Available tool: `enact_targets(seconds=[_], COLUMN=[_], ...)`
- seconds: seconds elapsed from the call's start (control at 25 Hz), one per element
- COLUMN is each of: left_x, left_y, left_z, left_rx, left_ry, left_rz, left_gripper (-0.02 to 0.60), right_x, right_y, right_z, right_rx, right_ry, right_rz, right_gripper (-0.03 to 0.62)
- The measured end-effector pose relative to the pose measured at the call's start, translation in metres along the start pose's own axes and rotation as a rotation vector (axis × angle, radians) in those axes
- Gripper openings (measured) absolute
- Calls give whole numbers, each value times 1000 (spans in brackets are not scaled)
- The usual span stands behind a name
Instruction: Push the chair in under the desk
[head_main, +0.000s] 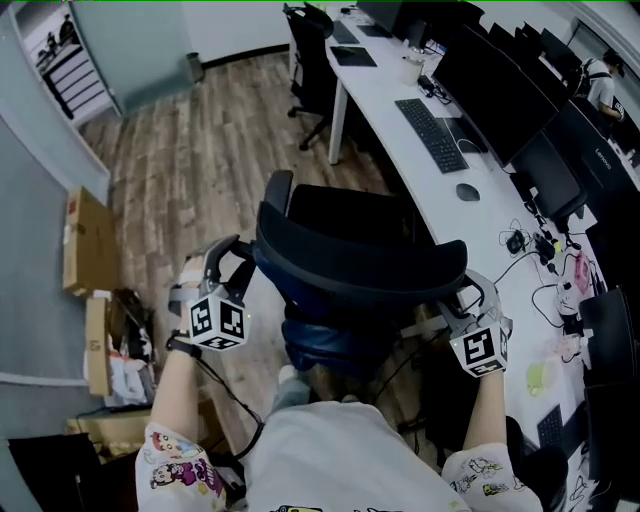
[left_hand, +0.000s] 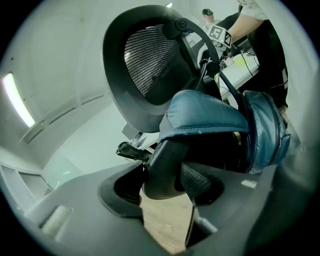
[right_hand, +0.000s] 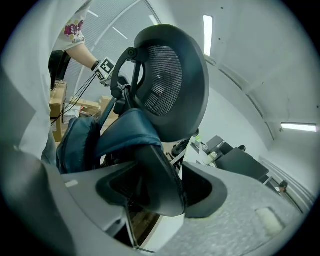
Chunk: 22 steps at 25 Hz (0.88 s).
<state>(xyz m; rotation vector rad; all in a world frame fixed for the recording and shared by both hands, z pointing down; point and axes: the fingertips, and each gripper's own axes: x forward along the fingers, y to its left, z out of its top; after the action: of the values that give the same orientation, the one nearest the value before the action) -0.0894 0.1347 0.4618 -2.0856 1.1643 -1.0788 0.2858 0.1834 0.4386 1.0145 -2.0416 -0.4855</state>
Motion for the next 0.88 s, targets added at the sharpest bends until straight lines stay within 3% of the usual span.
enact_targets(seconds=[0.48, 0.88], left_x=[55, 74], left_y=[39, 56], left_z=[-12, -23], left_rx=[49, 77], left_ry=[-117, -161], left_rz=[-62, -91], left_gripper=[247, 247], right_x=[20, 29], right_y=[4, 17], right_z=[17, 31], right_rx=[70, 133], right_ry=[69, 82], right_rz=[-101, -121], right_gripper=[268, 276])
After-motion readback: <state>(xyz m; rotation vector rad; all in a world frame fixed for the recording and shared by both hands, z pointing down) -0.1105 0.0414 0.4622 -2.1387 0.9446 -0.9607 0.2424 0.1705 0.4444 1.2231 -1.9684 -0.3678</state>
